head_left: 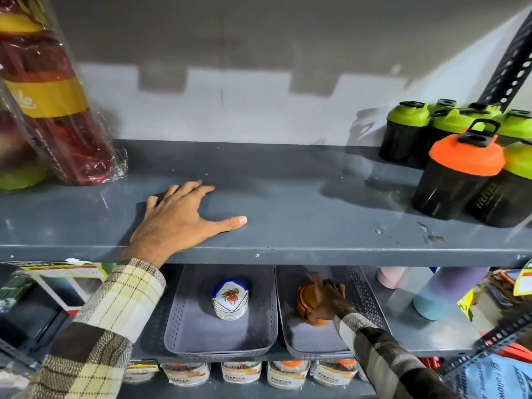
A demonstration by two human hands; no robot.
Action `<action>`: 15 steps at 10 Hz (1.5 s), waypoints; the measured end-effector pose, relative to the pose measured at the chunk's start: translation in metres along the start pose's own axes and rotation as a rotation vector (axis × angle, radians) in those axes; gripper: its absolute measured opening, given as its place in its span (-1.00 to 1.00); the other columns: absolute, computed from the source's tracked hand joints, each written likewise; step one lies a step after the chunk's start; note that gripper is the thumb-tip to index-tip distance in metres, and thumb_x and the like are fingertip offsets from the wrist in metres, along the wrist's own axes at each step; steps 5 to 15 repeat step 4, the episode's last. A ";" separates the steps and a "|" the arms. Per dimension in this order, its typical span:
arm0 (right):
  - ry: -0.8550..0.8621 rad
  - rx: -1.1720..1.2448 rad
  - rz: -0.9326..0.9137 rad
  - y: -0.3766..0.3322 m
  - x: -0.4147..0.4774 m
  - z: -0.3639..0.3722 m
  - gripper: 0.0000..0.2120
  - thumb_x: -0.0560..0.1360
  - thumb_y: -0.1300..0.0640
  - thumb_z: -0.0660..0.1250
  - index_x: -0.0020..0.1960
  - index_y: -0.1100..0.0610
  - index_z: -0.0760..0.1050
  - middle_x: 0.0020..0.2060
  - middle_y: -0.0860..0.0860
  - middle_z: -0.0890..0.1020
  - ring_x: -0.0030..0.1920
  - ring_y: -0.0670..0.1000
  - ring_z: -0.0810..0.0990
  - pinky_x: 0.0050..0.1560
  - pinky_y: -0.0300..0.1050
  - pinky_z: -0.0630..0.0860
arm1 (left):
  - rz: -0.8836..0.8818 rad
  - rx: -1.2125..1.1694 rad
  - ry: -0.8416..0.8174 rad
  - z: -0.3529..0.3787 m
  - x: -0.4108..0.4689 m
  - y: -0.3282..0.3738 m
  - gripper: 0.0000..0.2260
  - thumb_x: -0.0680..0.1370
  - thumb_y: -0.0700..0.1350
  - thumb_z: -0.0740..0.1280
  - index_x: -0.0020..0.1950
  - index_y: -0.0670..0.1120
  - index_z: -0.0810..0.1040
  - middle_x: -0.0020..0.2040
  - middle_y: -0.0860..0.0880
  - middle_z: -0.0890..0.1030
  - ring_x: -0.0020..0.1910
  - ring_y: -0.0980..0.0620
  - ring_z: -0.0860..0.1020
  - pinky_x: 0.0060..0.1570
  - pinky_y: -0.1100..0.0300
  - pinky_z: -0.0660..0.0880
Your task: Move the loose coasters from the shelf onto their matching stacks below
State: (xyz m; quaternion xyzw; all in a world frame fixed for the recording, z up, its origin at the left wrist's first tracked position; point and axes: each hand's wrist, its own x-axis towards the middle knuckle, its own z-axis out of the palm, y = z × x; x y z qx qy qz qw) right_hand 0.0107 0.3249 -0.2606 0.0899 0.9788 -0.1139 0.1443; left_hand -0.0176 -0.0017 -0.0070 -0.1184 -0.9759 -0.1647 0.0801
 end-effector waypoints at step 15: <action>-0.023 0.122 0.098 -0.007 -0.008 -0.003 0.07 0.26 -0.03 0.58 0.54 -0.03 -0.04 0.50 0.06 0.30 0.54 0.20 0.22 0.50 0.24 0.13 | 0.013 -0.006 -0.009 -0.002 -0.002 0.001 0.07 0.13 0.74 0.05 0.51 0.20 0.32 0.57 0.17 0.26 0.54 0.08 0.19 0.47 -0.11 0.08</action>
